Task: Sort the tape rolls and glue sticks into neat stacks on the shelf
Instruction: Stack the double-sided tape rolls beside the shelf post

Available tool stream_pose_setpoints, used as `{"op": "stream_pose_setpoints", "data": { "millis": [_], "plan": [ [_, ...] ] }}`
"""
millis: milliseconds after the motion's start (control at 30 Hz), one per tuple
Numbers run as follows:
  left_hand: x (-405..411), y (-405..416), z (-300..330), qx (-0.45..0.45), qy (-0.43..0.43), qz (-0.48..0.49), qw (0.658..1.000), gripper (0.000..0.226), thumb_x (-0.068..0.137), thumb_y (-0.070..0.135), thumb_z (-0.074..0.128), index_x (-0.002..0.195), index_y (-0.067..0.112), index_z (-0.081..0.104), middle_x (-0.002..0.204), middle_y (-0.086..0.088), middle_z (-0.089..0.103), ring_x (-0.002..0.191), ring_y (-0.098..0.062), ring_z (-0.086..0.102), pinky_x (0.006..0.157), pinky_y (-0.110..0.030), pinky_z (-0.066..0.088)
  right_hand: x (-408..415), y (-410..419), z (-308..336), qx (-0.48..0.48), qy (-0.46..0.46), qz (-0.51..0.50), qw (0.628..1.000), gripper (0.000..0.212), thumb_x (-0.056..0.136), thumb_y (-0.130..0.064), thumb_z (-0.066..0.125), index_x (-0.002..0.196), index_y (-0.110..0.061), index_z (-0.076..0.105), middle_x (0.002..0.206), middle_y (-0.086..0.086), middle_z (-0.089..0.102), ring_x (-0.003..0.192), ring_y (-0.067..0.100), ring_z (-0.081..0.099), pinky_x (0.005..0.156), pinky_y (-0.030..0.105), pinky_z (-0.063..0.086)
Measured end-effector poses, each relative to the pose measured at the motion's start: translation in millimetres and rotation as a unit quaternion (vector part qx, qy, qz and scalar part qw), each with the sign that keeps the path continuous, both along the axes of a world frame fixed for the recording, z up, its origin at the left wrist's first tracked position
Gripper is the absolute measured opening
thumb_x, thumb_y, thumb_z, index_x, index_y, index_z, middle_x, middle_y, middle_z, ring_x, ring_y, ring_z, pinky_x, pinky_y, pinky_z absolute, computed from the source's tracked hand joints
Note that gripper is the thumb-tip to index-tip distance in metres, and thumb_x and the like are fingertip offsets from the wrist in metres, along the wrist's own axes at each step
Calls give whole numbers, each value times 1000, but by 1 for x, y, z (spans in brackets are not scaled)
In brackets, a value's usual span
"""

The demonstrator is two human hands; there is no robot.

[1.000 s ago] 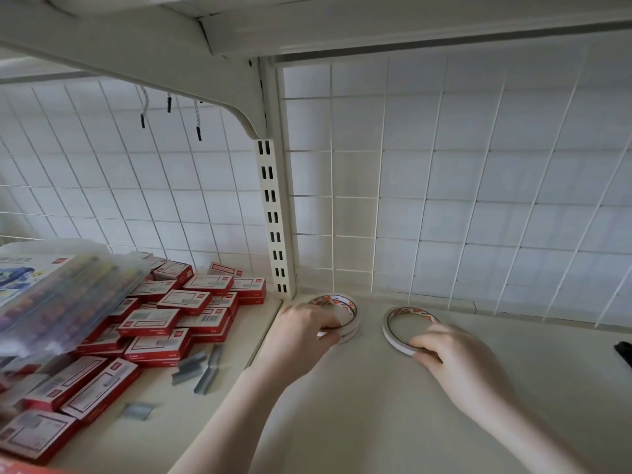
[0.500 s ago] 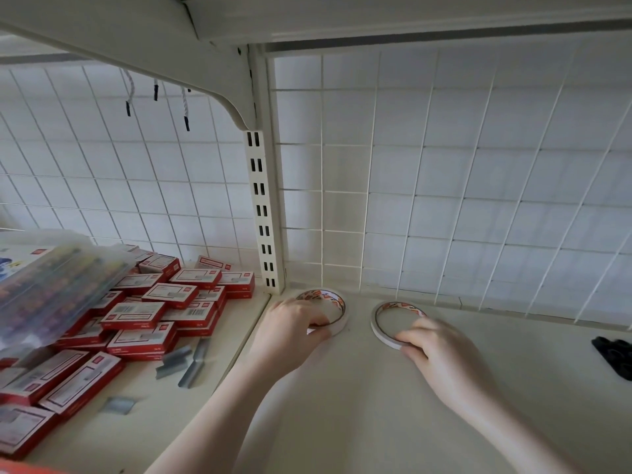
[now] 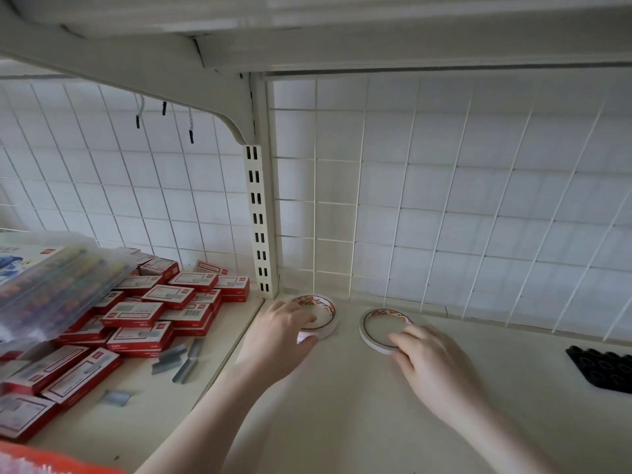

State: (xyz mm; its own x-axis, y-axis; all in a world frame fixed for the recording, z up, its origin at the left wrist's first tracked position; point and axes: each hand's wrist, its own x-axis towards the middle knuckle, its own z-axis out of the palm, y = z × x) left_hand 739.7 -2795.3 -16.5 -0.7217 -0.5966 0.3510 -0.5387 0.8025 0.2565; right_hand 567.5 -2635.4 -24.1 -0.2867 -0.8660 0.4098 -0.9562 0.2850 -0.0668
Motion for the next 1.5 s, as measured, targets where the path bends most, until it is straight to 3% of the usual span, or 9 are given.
{"op": "stream_pose_setpoints", "data": {
  "millis": [133, 200, 300, 433, 667, 733, 800, 1233, 1500],
  "plan": [
    [6, 11, 14, -28, 24, 26, 999, 34, 90, 32, 57, 123, 24, 59, 121, 7, 57, 116, -16, 46, 89, -24, 37, -7, 23, 22, -1, 31, -20, 999, 22, 61, -19, 84, 63, -20, 62, 61, -5, 55, 57, 19, 58, 45, 28, 43],
    [10, 22, 21, -29, 34, 50, 998, 34, 90, 32, 56, 123, 25, 58, 120, 8, 57, 115, -14, 47, 86, -24, 39, -10, 38, 32, 18, 46, -41, 998, 10, 80, -28, 70, 77, -22, 64, 75, -4, 58, 73, 20, 61, 57, 31, 45],
    [12, 48, 23, -30, 44, 84, 995, 34, 90, 32, 56, 123, 25, 58, 117, 8, 57, 112, -15, 49, 81, -24, 40, -19, 66, 36, 22, 28, -45, 998, 24, 97, -38, 40, 106, -25, 58, 106, -7, 57, 106, 16, 53, 80, 29, 42],
    [7, 96, 17, -4, 54, 105, 993, 35, 91, 35, 55, 124, 27, 56, 123, 12, 54, 114, -11, 47, 82, -23, 42, -26, 105, 29, 35, 18, -56, 998, 30, 98, -42, 36, 116, -27, 55, 115, -10, 54, 111, 11, 49, 85, 25, 42],
    [5, 166, 7, 15, 49, 87, 995, 34, 91, 39, 53, 124, 30, 54, 122, 15, 51, 115, -8, 45, 86, -26, 44, -21, 177, 20, 22, -3, -110, 994, 25, 95, -39, 46, 111, -27, 60, 110, -8, 60, 106, 12, 55, 82, 26, 44],
    [3, 182, 8, 6, 59, 75, 995, 34, 91, 39, 53, 123, 30, 55, 122, 15, 52, 115, -9, 45, 85, -26, 44, -17, 198, 16, -4, -3, -117, 993, 14, 80, -28, 70, 92, -20, 69, 87, -3, 65, 84, 20, 64, 66, 31, 50],
    [-1, 199, 8, -4, 78, 56, 995, 33, 90, 37, 54, 122, 29, 57, 121, 13, 54, 113, -11, 47, 84, -26, 44, -17, 220, 6, -59, 28, -125, 990, 23, 59, -15, 86, 76, -14, 71, 68, 0, 64, 61, 24, 64, 48, 30, 50],
    [-42, 310, 12, 28, 127, -10, 991, 27, 85, 27, 65, 111, 19, 67, 113, 2, 63, 107, -24, 55, 81, -34, 44, -53, 370, 3, -127, 49, -239, 962, 18, 67, -10, 81, 82, -8, 71, 69, 9, 66, 61, 31, 63, 52, 36, 53],
    [-120, 399, 22, 17, 117, -45, 992, 28, 87, 30, 62, 113, 21, 65, 115, 4, 61, 110, -19, 52, 82, -32, 43, -113, 469, -1, -184, 62, -272, 943, 15, 67, -11, 80, 77, -10, 69, 65, 8, 64, 58, 30, 62, 49, 36, 52]
  ]
}}
